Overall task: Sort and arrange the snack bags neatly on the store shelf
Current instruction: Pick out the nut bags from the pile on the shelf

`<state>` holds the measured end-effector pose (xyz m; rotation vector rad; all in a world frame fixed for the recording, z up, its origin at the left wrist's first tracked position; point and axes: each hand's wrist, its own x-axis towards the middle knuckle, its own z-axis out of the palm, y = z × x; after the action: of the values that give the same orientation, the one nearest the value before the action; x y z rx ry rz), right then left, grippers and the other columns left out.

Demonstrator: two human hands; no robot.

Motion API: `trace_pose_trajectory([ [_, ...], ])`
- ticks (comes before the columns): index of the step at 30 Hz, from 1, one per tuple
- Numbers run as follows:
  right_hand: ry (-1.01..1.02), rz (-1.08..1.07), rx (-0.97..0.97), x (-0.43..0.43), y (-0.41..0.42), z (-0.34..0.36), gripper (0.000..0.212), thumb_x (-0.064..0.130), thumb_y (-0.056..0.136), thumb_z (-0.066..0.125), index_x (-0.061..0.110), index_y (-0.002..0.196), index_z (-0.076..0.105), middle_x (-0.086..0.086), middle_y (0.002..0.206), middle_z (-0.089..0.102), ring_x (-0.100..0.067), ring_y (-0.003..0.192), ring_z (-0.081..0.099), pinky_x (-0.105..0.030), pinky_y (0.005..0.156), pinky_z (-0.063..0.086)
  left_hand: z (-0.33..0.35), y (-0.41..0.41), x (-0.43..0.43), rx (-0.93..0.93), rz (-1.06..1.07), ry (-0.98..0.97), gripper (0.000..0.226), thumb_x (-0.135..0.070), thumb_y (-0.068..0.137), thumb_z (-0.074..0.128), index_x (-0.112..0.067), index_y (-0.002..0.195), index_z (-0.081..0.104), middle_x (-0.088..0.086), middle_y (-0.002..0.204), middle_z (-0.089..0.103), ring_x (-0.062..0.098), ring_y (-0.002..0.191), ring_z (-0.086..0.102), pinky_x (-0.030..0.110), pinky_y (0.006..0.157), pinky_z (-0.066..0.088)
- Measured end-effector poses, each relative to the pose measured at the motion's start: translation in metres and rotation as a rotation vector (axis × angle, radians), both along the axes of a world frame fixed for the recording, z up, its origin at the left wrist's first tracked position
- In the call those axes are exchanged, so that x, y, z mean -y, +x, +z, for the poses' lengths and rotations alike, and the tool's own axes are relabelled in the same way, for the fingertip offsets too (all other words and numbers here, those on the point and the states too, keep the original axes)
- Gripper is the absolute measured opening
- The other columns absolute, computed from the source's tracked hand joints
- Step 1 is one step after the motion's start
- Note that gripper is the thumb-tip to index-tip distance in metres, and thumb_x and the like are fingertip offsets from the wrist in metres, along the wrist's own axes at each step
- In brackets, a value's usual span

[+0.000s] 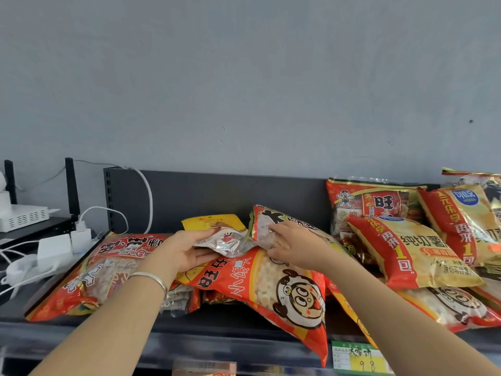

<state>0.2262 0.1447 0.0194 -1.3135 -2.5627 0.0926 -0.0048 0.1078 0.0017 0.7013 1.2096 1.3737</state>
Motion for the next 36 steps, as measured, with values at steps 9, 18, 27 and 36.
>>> trace_pose_trajectory([
  [9,0.060,0.018,-0.067,0.006,-0.003,-0.009,0.064,0.041,0.093,0.054,0.023,0.149,0.030,-0.002,0.150,0.036,-0.022,0.132,0.041,-0.035,0.104,0.039,-0.003,0.006,0.014,0.076,0.105,0.206,0.044,0.013,0.080,0.056,-0.007,0.119,0.056,0.020,0.106,0.065,0.033,0.083,0.064,0.033,0.047,0.054],
  [18,0.053,0.197,-0.034,0.028,-0.001,-0.009,0.063,0.044,0.095,0.050,0.026,0.151,0.026,0.005,0.157,0.024,-0.020,0.141,0.031,-0.041,0.111,0.034,0.005,0.057,0.034,0.037,0.250,0.256,0.040,0.004,0.079,0.066,-0.005,0.117,0.060,0.016,0.095,0.068,0.030,0.079,0.067,0.038,0.065,0.055],
  [27,0.107,0.214,0.078,0.068,0.019,-0.027,0.061,0.046,0.093,0.050,0.022,0.146,0.032,-0.003,0.153,0.029,-0.027,0.131,0.043,-0.042,0.096,0.045,0.005,0.082,0.100,-0.121,0.704,0.476,0.027,0.004,0.085,0.059,-0.014,0.106,0.056,0.003,0.084,0.063,0.019,0.065,0.061,0.024,0.045,0.048],
  [36,0.139,-0.065,0.135,0.088,0.006,-0.063,0.078,0.048,0.083,0.065,0.022,0.144,0.022,-0.015,0.152,0.024,-0.042,0.138,0.024,-0.063,0.103,0.030,-0.024,0.091,0.156,-0.176,0.782,0.441,0.029,0.003,0.086,0.060,-0.018,0.106,0.060,-0.001,0.090,0.066,0.023,0.080,0.064,0.032,0.065,0.050],
])
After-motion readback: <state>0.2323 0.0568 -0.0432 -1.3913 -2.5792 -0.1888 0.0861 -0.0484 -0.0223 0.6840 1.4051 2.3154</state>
